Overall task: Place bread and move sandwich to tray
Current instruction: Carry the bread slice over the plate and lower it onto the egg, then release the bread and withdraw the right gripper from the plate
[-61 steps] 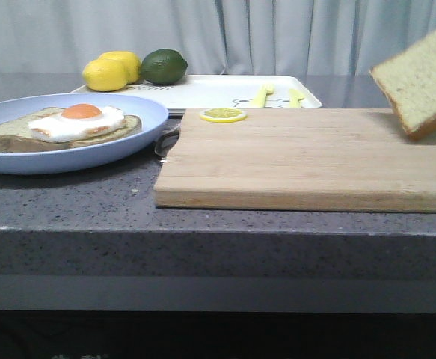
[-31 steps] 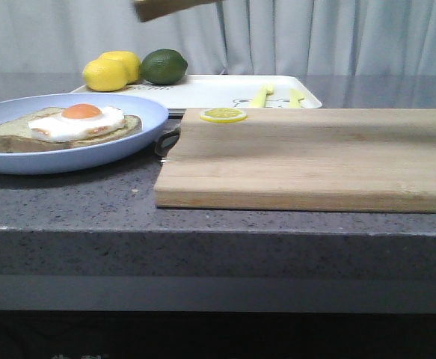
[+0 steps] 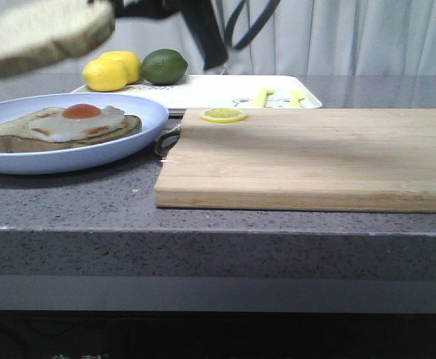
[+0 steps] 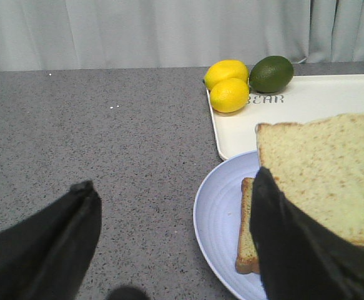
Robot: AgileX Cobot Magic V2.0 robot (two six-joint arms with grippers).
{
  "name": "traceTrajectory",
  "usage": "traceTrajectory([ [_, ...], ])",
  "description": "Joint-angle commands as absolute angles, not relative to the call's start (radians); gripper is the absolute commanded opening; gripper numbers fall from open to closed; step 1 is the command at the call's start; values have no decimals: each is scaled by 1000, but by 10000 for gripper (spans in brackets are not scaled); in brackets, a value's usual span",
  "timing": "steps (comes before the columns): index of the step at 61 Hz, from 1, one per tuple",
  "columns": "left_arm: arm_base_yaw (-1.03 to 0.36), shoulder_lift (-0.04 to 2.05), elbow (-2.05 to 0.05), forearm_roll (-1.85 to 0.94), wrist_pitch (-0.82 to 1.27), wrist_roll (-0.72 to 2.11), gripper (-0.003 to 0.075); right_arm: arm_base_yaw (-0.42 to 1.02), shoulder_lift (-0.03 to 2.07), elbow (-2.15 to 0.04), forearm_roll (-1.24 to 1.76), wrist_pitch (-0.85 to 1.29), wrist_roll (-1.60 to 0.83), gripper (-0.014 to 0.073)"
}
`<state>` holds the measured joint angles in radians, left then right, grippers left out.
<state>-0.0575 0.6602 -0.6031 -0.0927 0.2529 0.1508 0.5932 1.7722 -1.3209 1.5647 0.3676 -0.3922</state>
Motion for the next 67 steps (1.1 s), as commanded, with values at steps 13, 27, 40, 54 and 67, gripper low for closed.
traceTrajectory([
  [13, -53, 662, -642, -100, 176, 149, 491, 598, 1807, -1344, 1617, 357, -397, -31],
  [27, -53, 662, -642, -100, 176, 149, 491, 598, 1811, -1344, 1612, 367, -397, 172],
  [40, -53, 662, -642, -100, 176, 149, 491, 583, 1810, -1343, 1609, 405, -397, 260],
  [54, -53, 662, -642, -100, 176, 149, 491, 517, 1796, -1341, 1598, 478, -397, 312],
  [67, -53, 662, -642, -100, 176, 149, 491, 444, 1699, -1294, 1463, 491, -397, 312],
])
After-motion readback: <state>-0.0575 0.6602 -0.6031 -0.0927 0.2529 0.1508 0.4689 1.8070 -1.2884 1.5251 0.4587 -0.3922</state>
